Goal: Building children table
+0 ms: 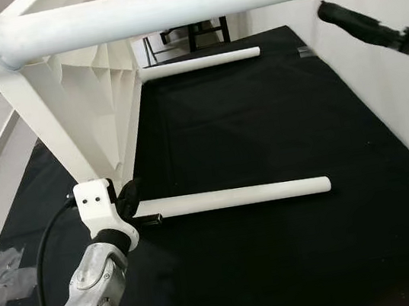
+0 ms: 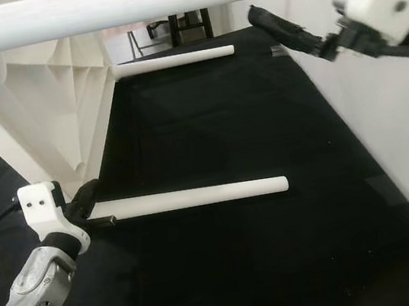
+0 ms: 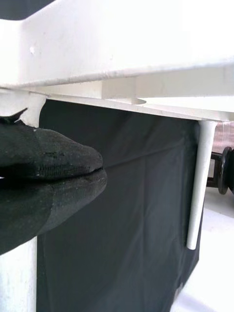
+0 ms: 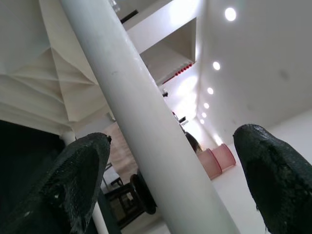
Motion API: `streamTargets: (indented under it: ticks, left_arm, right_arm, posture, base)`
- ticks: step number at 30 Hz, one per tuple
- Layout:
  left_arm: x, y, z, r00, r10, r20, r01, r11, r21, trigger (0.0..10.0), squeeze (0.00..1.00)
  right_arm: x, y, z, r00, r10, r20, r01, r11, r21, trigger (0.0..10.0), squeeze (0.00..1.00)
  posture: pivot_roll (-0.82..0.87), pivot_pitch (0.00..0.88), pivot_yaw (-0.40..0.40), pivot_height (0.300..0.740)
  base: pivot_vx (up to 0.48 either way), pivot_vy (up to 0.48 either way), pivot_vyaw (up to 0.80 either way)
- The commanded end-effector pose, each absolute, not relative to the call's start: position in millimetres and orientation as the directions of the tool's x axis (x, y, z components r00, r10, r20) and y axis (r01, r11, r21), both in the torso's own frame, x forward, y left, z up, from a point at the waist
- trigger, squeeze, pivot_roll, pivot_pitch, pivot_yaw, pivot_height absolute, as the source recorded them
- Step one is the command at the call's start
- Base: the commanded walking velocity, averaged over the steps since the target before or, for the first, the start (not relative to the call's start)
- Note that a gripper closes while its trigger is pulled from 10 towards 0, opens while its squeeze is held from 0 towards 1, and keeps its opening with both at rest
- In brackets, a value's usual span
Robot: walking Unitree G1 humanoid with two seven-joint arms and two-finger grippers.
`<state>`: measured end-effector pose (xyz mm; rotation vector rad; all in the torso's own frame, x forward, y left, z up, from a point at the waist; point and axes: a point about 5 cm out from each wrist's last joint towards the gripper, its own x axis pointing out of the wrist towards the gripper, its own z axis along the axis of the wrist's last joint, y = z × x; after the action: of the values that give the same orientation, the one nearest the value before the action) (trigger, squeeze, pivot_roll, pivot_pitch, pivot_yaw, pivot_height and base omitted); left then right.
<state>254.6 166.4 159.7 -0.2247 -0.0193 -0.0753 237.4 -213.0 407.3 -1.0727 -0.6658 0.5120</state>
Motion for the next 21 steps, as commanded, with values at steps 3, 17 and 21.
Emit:
streamTargets:
  ticks: [3,17,21]
  left_arm:
    - [249.4,162.7,158.2,0.998,-0.059,0.017,0.061,0.961,-0.27,10.0,0.0]
    - [250.7,154.8,155.6,0.996,-0.084,-0.007,0.079,0.959,-0.272,10.0,0.0]
    - [255.2,156.5,153.8,0.997,-0.079,-0.013,0.073,0.961,-0.265,10.0,0.0]
  right_arm:
    - [247.1,-200.2,411.0,0.676,0.713,0.188,-0.065,0.311,-0.948,10.0,0.0]
    - [260.7,-202.9,408.3,0.727,0.67,0.149,-0.042,0.26,-0.965,10.0,0.0]
    - [262.8,-205.7,407.0,0.738,0.66,0.141,-0.043,0.255,-0.966,10.0,0.0]
  posture:
    - [-0.07,0.087,-0.018,0.74]
    - [-0.08,0.071,-0.014,0.74]
    - [-0.08,0.076,-0.011,0.74]
  base:
    - [0.0,0.0,0.0]
    - [0.0,0.0,0.0]
    - [0.0,0.0,0.0]
